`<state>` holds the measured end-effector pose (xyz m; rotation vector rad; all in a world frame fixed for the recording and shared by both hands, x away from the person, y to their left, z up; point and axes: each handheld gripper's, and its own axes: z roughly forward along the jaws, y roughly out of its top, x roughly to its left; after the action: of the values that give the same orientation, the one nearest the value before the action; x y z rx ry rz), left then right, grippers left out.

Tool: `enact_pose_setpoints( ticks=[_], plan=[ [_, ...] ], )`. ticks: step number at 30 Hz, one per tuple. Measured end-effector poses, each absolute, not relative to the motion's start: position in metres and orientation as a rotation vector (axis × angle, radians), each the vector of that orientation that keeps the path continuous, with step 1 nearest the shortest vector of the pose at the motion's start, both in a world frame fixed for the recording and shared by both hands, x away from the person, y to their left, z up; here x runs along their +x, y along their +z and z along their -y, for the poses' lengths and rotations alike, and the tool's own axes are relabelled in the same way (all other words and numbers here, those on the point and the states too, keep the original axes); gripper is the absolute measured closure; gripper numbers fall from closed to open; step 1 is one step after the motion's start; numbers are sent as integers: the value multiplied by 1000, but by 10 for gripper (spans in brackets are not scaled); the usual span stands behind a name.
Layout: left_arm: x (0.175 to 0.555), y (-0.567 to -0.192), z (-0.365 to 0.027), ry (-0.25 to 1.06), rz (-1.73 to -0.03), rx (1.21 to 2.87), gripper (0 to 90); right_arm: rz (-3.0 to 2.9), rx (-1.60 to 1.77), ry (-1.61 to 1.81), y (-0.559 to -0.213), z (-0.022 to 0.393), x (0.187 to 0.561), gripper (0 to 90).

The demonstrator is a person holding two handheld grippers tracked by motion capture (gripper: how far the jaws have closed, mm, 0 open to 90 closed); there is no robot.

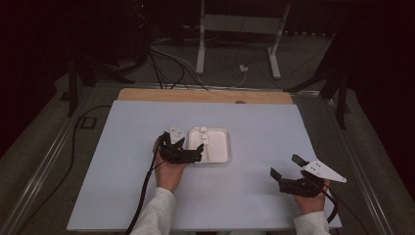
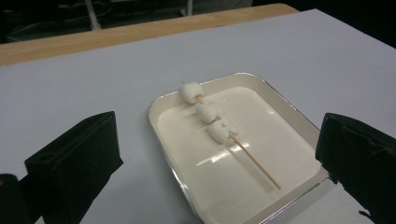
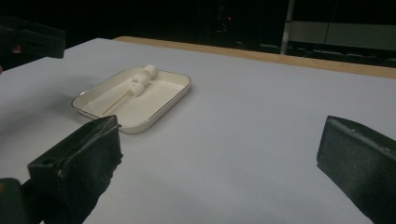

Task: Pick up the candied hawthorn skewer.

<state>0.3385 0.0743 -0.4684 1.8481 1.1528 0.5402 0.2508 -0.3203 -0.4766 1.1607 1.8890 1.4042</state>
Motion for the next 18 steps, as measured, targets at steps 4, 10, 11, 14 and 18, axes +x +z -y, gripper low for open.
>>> enact_pose_setpoints(
  ticks=[4, 10, 11, 14, 18],
  plan=[
    [341, -474, -70, 525, -1165, 1866, 8, -1891, 1160, 1404, -477, 320, 251, 0],
    [344, -478, -65, 514, -1172, 1887, 8, -1892, 1162, 1404, -477, 320, 251, 0],
    [344, -479, -64, 512, -1175, 1889, 8, -1891, 1161, 1403, -477, 320, 251, 0],
    [347, -483, -58, 505, -1180, 1918, 8, -1893, 1161, 1403, -477, 319, 251, 0],
    [348, -486, -54, 491, -1191, 1936, 7, -1895, 1159, 1402, -477, 319, 252, 0]
  ],
)
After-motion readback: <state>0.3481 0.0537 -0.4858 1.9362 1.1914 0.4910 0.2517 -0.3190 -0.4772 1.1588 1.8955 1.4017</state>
